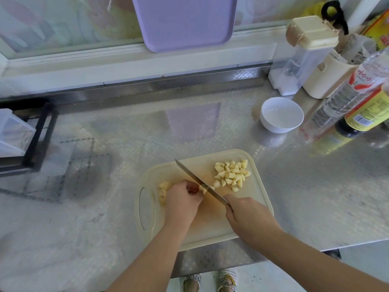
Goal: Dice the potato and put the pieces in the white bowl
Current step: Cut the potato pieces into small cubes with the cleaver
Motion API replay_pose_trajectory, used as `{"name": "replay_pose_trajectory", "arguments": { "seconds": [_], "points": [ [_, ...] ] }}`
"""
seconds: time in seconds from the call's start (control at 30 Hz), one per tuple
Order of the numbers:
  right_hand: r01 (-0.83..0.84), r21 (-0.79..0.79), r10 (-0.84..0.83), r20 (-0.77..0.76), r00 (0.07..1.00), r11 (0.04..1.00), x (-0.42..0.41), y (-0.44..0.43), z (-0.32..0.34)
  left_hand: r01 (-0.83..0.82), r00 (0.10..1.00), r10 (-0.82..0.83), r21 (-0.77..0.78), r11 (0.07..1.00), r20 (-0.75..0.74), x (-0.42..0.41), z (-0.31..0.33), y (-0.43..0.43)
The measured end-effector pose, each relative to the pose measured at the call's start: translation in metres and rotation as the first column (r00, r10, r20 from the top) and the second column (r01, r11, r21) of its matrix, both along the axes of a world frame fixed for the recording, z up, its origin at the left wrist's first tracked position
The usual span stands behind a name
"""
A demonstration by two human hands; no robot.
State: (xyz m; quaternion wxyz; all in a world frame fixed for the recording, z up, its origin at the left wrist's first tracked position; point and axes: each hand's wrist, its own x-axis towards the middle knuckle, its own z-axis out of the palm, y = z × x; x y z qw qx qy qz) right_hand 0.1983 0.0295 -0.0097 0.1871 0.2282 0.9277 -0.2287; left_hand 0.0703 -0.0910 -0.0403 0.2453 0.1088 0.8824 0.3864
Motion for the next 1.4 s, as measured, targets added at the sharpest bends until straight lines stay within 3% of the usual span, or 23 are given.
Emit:
{"name": "replay_pose_trajectory", "arguments": {
  "seconds": [0.43,0.67,0.8,1.07,1.4],
  "points": [
    [-0.035,0.066,0.027,0.123,0.992,0.997,-0.010,-0.005,-0.011,0.026,0.999,-0.026,-0.021,0.999,-0.026,-0.001,-0.002,0.001],
    [0.134,-0.112,-0.131,0.035,0.991,0.985,-0.025,0.004,-0.012,0.110,0.990,-0.111,-0.027,0.994,-0.081,0.000,-0.001,0.000],
    [0.140,-0.136,-0.143,-0.015,0.990,0.981,-0.016,0.017,-0.006,0.200,0.974,-0.201,-0.021,0.980,-0.104,-0.004,0.001,-0.001],
    [0.029,-0.023,-0.030,-0.048,0.998,0.999,0.001,0.013,0.002,0.162,0.969,-0.160,-0.004,0.987,-0.191,-0.002,-0.001,-0.004],
    [0.025,-0.007,-0.025,0.003,1.000,1.000,0.001,-0.001,0.003,0.156,0.965,-0.158,-0.027,0.987,-0.209,0.002,-0.005,-0.002]
  ]
}}
